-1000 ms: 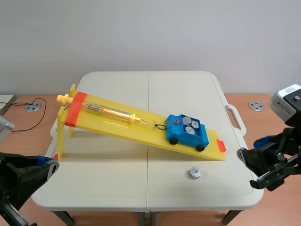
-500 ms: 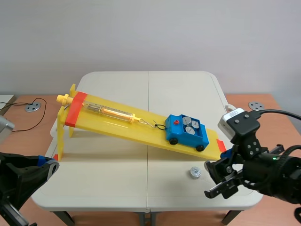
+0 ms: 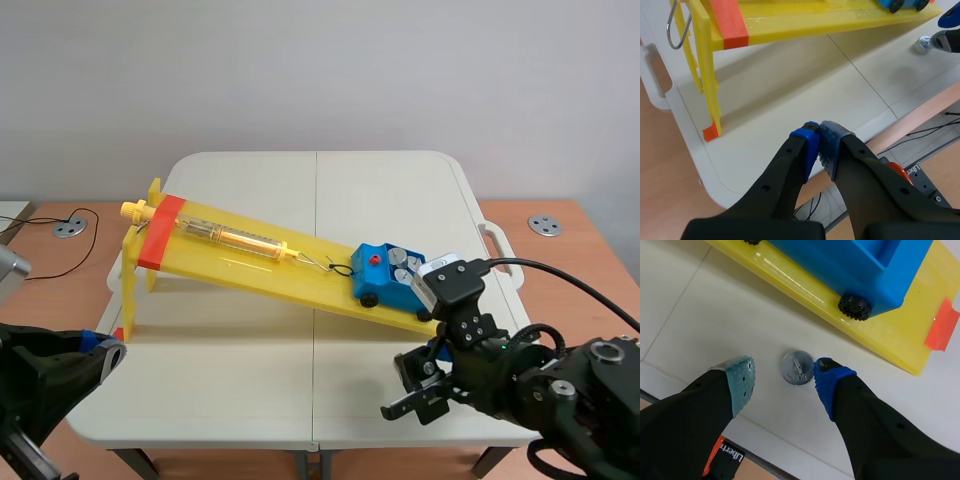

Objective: Place the four metal weights on the blue cart on the ramp.

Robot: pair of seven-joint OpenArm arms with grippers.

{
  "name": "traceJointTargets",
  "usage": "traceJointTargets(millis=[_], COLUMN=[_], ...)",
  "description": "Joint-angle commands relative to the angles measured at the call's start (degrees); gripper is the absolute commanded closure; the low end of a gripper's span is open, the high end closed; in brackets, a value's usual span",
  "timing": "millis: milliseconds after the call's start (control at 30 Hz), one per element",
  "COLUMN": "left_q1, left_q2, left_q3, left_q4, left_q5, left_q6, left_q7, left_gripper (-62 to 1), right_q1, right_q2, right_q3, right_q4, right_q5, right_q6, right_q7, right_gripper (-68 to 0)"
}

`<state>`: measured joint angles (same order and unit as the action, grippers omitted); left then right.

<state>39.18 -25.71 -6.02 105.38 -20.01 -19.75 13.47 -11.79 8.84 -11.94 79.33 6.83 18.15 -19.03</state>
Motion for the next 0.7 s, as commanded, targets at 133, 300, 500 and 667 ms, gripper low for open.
traceJointTargets(millis=[133,300,500,667], left_q1=[-1.27,-1.27,-1.27,-1.27], left_q2=[1.25,1.25,1.25,1.25], left_q3=[-0.76,-0.76,-0.76,-0.76], left_q4=[4.04,4.04,4.04,4.04], left_q5=[-4.22,-4.22,-4.22,-4.22], left_q6=[-1.03,-1.03,-1.03,-1.03], left_q7=[-5.9,-5.9,-5.9,-5.92], left_gripper=[-3.6,-3.6,-3.6,-3.6], right_q1=[5.99,7.21,7.21,7.19], right_q2=[0.0,0.0,0.02,0.02], right_q3=[-1.31,-2.01,-2.01,-2.01], right_q4=[1.42,-1.36,-2.16,-2.45], right_q5=[0.83,0.79,0.79,0.79], right_q6=[-2.58,-3.63,-3.63,-3.63], right_q7=[8.7,9.22,9.38,9.33], right_gripper=[-27.8,-27.8,-27.7,-23.9])
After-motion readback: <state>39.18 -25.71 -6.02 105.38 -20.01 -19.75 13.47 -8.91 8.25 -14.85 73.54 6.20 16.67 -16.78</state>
